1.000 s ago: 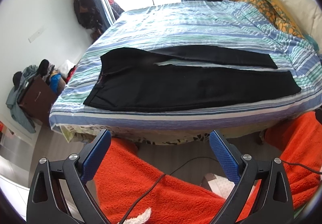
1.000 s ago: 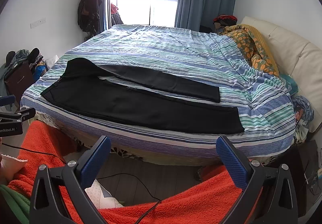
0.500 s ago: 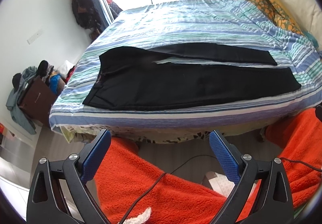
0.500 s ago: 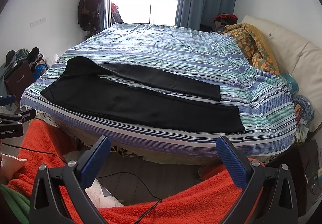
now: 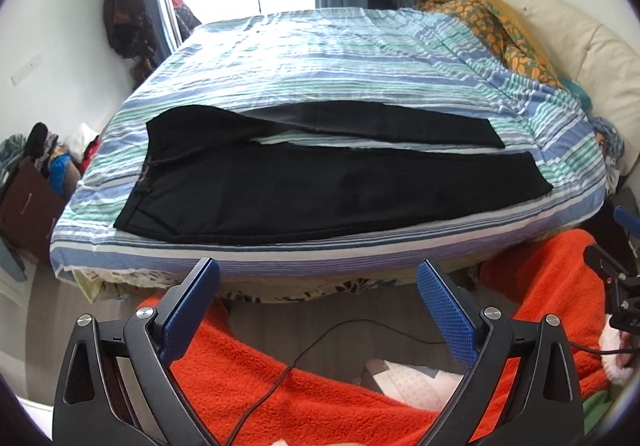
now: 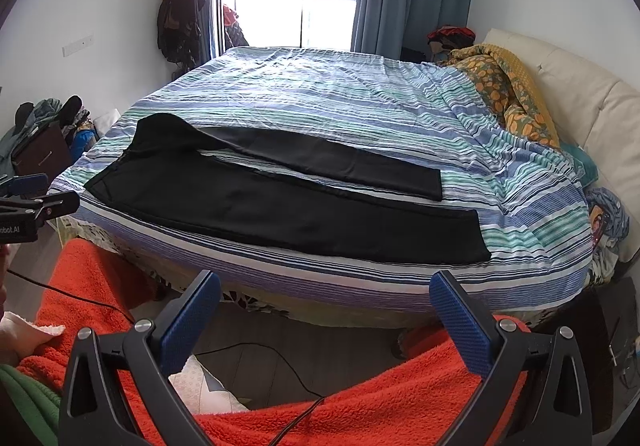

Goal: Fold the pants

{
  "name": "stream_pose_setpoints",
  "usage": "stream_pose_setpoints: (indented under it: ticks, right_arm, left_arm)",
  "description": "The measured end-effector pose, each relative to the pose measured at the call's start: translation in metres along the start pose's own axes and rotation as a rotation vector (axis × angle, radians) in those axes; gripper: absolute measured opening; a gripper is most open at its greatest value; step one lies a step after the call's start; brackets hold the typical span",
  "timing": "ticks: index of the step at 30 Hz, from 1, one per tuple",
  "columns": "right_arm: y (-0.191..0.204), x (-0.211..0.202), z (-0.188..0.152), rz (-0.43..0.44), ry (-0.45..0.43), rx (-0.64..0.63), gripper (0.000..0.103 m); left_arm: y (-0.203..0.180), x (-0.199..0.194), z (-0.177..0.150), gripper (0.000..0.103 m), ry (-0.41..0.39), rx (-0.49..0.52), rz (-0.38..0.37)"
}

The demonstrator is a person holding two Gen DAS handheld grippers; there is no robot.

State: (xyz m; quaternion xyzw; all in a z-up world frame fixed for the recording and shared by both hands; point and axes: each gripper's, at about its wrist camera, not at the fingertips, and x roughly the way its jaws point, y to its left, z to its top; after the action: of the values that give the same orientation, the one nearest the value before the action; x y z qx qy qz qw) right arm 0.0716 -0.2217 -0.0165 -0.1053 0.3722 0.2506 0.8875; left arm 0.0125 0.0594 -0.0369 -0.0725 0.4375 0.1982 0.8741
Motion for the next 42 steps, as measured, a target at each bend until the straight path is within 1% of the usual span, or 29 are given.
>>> stream_pose_setpoints:
  ticks: [2, 4, 6, 8, 10, 11, 13, 14, 15, 16, 17, 19, 20, 21, 22, 24, 25, 28, 30, 32, 33, 35, 38, 40, 42]
  right_arm:
    - [-0.007, 0.002, 0.006, 0.012, -0.013, -0.003, 0.103]
    - [-0.014, 0.002, 0.02, 0.0, -0.048, -0.047, 0.103]
    - [-0.022, -0.001, 0.04, -0.066, -0.117, -0.116, 0.103]
    - [-0.033, -0.01, 0.062, -0.131, -0.206, -0.153, 0.103]
    - [-0.046, -0.027, 0.083, -0.167, -0.33, -0.133, 0.103]
    - [-0.052, -0.04, 0.091, -0.178, -0.418, -0.111, 0.103]
    - [-0.062, -0.063, 0.099, -0.185, -0.614, -0.069, 0.103]
    - [-0.064, -0.069, 0.101, -0.177, -0.69, -0.047, 0.103]
    - [-0.065, -0.069, 0.103, -0.157, -0.719, -0.03, 0.103]
    - [-0.065, -0.06, 0.106, -0.124, -0.693, -0.02, 0.103]
    - [-0.063, -0.042, 0.111, -0.09, -0.614, -0.022, 0.103]
    - [-0.056, 0.009, 0.111, -0.025, -0.369, -0.02, 0.103]
    - [-0.053, 0.034, 0.103, 0.014, -0.275, -0.008, 0.103]
    - [-0.049, 0.053, 0.09, 0.039, -0.23, 0.009, 0.103]
    - [-0.044, 0.068, 0.076, 0.042, -0.205, 0.022, 0.103]
    - [-0.03, 0.092, 0.051, 0.037, -0.148, 0.02, 0.103]
    - [-0.024, 0.103, 0.042, 0.048, -0.12, 0.016, 0.103]
    - [-0.013, 0.124, 0.026, 0.107, -0.06, -0.026, 0.103]
    - [-0.012, 0.127, 0.031, 0.081, -0.096, -0.072, 0.103]
    - [-0.015, 0.127, 0.04, 0.058, -0.144, -0.078, 0.103]
    - [-0.018, 0.13, 0.044, 0.053, -0.155, -0.068, 0.103]
    - [-0.025, 0.136, 0.053, 0.062, -0.153, -0.03, 0.103]
    - [-0.03, 0.15, 0.058, 0.095, -0.12, 0.027, 0.103]
    - [-0.028, 0.159, 0.056, 0.104, -0.098, 0.039, 0.103]
    - [-0.027, 0.169, 0.052, 0.11, -0.066, 0.035, 0.103]
  left_arm:
    - [0.0, 0.001, 0.017, 0.099, -0.014, 0.037, -0.019]
    - [-0.002, -0.006, 0.041, 0.101, -0.07, 0.095, -0.03]
    - [0.002, -0.016, 0.067, 0.103, -0.128, 0.117, -0.045]
    - [0.009, -0.024, 0.097, 0.103, -0.168, 0.084, -0.098]
    - [0.018, -0.031, 0.119, 0.103, -0.206, 0.017, -0.162]
    - [0.022, -0.033, 0.126, 0.103, -0.238, -0.008, -0.176]
    - [0.023, -0.032, 0.13, 0.103, -0.319, -0.024, -0.166]
    - [0.022, -0.028, 0.126, 0.103, -0.354, -0.026, -0.155]
    - [0.02, -0.02, 0.117, 0.103, -0.372, -0.04, -0.131]
    - [0.017, -0.006, 0.106, 0.103, -0.352, -0.064, -0.1]
    - [0.014, 0.012, 0.093, 0.103, -0.302, -0.083, -0.084]
    - [0.005, 0.06, 0.066, 0.103, -0.14, -0.08, -0.099]
    - [-0.002, 0.08, 0.052, 0.103, -0.064, -0.06, -0.101]
    - [-0.007, 0.097, 0.038, 0.103, -0.008, -0.034, -0.087]
    - [-0.013, 0.107, 0.027, 0.103, 0.014, 0.002, -0.053]
    - [-0.024, 0.114, 0.016, 0.103, -0.005, 0.068, 0.02]
    - [-0.026, 0.113, 0.017, 0.103, -0.023, 0.08, 0.031]
    - [-0.022, 0.108, 0.037, 0.103, -0.084, 0.034, 0.014]
    - [-0.016, 0.108, 0.052, 0.103, -0.127, 0.004, 0.029]
    - [-0.014, 0.113, 0.065, 0.103, -0.166, 0.009, 0.081]
    - [-0.015, 0.117, 0.069, 0.103, -0.174, 0.017, 0.098]
    - [-0.016, 0.128, 0.074, 0.103, -0.163, 0.014, 0.094]
    - [-0.017, 0.146, 0.071, 0.103, -0.123, -0.025, 0.03]
    - [-0.021, 0.158, 0.067, 0.103, -0.087, -0.032, -0.003]
    - [-0.025, 0.17, 0.064, 0.103, -0.059, -0.024, -0.003]
